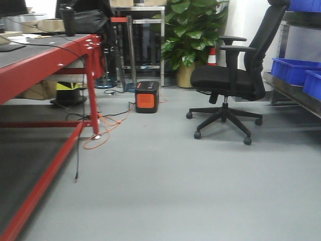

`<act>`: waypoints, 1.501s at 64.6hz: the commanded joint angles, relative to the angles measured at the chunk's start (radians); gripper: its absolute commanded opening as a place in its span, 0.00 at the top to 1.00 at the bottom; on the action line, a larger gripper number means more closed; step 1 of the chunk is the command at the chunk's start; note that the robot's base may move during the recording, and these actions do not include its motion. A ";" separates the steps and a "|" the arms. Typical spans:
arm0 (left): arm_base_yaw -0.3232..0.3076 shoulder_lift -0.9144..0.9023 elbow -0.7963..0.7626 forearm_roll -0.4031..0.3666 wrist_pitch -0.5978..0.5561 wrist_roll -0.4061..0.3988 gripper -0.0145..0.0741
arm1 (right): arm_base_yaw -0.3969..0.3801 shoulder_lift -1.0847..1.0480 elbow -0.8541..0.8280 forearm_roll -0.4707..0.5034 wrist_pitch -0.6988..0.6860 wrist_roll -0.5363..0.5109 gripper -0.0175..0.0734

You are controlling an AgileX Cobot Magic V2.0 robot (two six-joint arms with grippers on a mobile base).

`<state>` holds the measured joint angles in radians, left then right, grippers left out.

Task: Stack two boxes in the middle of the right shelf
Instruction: 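Turn the base toward the steel shelf rack while holding the boxes, then drive up to the shelf rack with blue bins, boxes held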

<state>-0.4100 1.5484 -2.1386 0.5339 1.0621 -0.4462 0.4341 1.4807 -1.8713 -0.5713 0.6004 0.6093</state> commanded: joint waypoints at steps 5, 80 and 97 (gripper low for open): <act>0.004 -0.007 -0.008 0.014 -0.013 0.001 0.96 | -0.002 -0.020 -0.014 -0.010 -0.116 0.008 0.98; 0.008 -0.007 -0.008 0.014 -0.013 0.001 0.96 | -0.002 -0.020 -0.014 -0.010 -0.120 0.008 0.98; 0.008 -0.007 -0.008 0.014 -0.013 0.001 0.96 | -0.002 -0.020 -0.014 -0.010 -0.122 0.008 0.98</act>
<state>-0.4081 1.5484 -2.1386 0.5350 1.0640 -0.4462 0.4341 1.4841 -1.8713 -0.5713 0.5963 0.6093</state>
